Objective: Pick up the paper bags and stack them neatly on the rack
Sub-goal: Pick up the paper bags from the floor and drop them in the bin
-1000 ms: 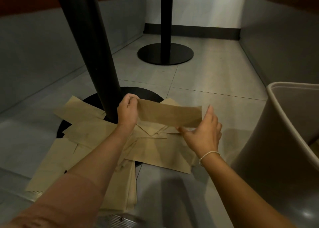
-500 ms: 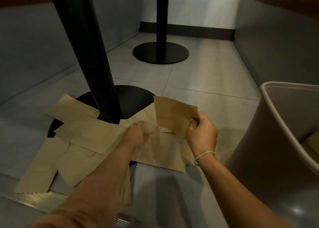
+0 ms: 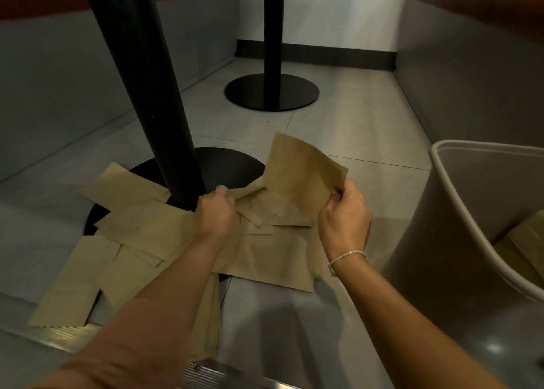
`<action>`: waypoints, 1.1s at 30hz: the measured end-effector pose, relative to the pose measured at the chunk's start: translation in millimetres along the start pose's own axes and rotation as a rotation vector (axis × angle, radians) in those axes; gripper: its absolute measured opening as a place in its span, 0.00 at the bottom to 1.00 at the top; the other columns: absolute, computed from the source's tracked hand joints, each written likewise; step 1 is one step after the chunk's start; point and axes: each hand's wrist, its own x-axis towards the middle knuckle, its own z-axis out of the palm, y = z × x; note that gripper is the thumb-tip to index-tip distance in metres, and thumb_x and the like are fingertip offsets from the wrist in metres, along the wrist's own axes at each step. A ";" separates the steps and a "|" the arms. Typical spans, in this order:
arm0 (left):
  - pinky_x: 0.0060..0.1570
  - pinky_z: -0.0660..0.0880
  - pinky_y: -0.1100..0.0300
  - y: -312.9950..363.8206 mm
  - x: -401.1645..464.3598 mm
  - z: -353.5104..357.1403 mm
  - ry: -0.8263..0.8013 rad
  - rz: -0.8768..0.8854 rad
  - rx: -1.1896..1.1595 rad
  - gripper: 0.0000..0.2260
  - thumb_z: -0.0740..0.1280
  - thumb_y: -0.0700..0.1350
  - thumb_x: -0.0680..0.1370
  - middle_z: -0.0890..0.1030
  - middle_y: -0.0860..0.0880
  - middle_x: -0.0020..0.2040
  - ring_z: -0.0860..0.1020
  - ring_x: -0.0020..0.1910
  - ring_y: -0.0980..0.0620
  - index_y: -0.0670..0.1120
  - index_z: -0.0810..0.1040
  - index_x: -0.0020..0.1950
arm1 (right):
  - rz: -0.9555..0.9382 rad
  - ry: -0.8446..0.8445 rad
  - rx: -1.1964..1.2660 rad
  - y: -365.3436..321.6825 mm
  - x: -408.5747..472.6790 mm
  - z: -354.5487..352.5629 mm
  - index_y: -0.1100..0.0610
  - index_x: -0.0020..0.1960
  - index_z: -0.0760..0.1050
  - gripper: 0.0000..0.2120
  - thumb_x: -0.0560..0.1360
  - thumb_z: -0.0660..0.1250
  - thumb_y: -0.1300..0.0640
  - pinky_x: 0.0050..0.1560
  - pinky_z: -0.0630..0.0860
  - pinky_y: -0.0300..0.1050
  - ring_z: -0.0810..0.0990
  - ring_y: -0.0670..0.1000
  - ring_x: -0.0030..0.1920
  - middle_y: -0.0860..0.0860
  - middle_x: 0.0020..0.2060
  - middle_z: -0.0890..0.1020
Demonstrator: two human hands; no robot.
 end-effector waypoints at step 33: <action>0.41 0.67 0.60 220.1 -72.9 -221.6 0.343 0.114 -0.780 0.09 0.54 0.40 0.80 0.75 0.50 0.47 0.73 0.45 0.51 0.42 0.71 0.58 | -0.145 0.181 -0.502 -119.7 9.9 -303.1 0.57 0.62 0.71 0.14 0.77 0.58 0.62 0.55 0.71 0.52 0.74 0.63 0.59 0.59 0.59 0.75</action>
